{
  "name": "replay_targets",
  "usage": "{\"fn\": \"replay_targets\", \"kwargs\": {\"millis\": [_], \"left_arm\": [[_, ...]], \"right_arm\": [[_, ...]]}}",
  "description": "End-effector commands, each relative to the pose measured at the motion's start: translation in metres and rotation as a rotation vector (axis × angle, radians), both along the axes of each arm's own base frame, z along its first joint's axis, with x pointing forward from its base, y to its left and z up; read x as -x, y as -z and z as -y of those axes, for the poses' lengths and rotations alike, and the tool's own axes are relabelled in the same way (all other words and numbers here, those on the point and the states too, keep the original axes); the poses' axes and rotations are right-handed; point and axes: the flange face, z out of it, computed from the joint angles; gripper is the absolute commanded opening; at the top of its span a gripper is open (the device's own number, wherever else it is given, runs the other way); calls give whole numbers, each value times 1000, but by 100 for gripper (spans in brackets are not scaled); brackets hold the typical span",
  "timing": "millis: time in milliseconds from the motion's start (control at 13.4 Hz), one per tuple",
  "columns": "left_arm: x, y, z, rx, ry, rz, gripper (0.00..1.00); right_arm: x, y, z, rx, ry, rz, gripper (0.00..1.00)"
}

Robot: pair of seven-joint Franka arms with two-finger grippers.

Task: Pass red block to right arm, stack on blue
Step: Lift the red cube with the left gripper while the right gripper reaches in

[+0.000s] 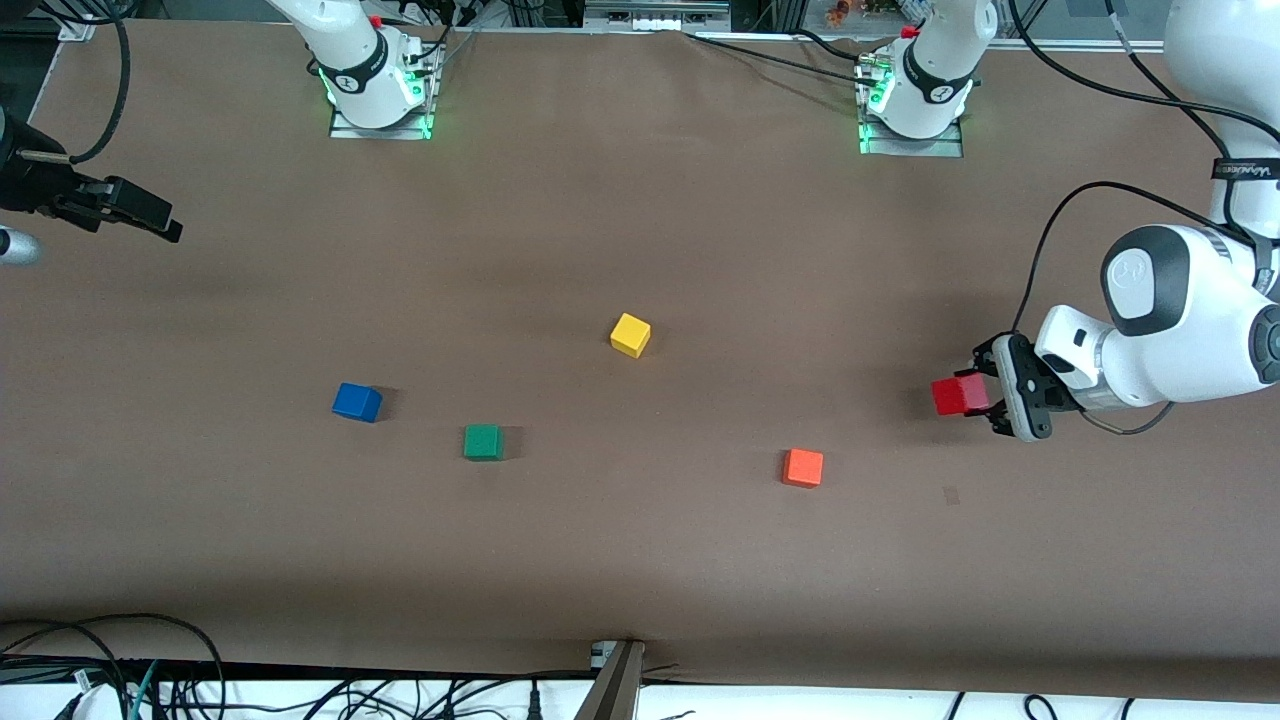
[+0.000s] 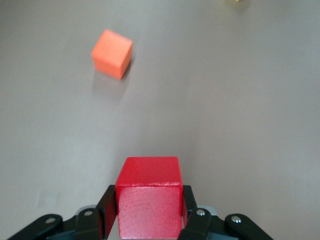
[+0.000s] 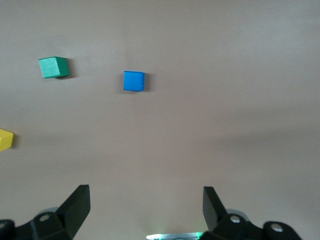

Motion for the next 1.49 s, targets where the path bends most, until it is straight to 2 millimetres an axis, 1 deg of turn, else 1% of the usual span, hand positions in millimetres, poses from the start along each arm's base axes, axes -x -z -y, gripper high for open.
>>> {"fn": "replay_targets", "kwargs": {"millis": [0, 149, 224, 298, 373, 447, 522, 596, 671, 746, 820, 895, 969, 1044, 1118, 1193, 1268, 1342, 1417], "left_arm": [[-3, 7, 25, 167, 99, 33, 0], [-2, 21, 41, 292, 128, 26, 0], [-3, 24, 50, 341, 139, 27, 0], [-2, 22, 61, 379, 145, 28, 0], [-3, 20, 65, 390, 147, 33, 0], [-3, 16, 76, 416, 155, 35, 0], [-1, 16, 97, 471, 169, 30, 0], [1, 17, 114, 535, 193, 32, 0], [4, 21, 137, 622, 208, 36, 0], [7, 33, 157, 717, 207, 30, 0], [10, 39, 178, 815, 194, 27, 0], [11, 43, 190, 888, 160, 20, 0], [15, 43, 210, 939, 139, 3, 0], [17, 37, 225, 985, 112, -5, 0], [23, 32, 248, 1034, 97, -23, 0], [30, 29, 270, 1074, 86, -44, 0], [36, 20, 296, 1112, 84, -61, 0], [35, 6, 318, 1158, 83, -61, 0], [43, 3, 339, 1191, 76, -83, 0]], "right_arm": [[2, -2, -2, -43, 15, 0, 100], [1, -2, -6, -82, 17, -2, 100], [0, 2, -8, -97, 20, -11, 100], [-4, 10, -11, -114, 20, -28, 100], [-11, 27, -15, -157, 23, -58, 100], [-21, 53, -24, -214, 10, -115, 100], [-25, 72, -33, -291, 23, -173, 100], [-33, 84, -43, -374, 38, -192, 100], [-41, 105, -52, -441, 59, -232, 100], [-46, 123, -68, -499, 61, -270, 100], [-51, 139, -85, -557, 62, -304, 100], [-54, 149, -101, -603, 65, -319, 100], [-58, 158, -118, -645, 72, -319, 100], [-59, 159, -132, -679, 78, -299, 100], [-60, 161, -145, -719, 93, -286, 100], [-61, 168, -152, -772, 130, -277, 100], [-59, 173, -163, -835, 163, -270, 100], [-57, 179, -168, -891, 196, -264, 100], [-55, 182, -179, -940, 212, -262, 100]]}}
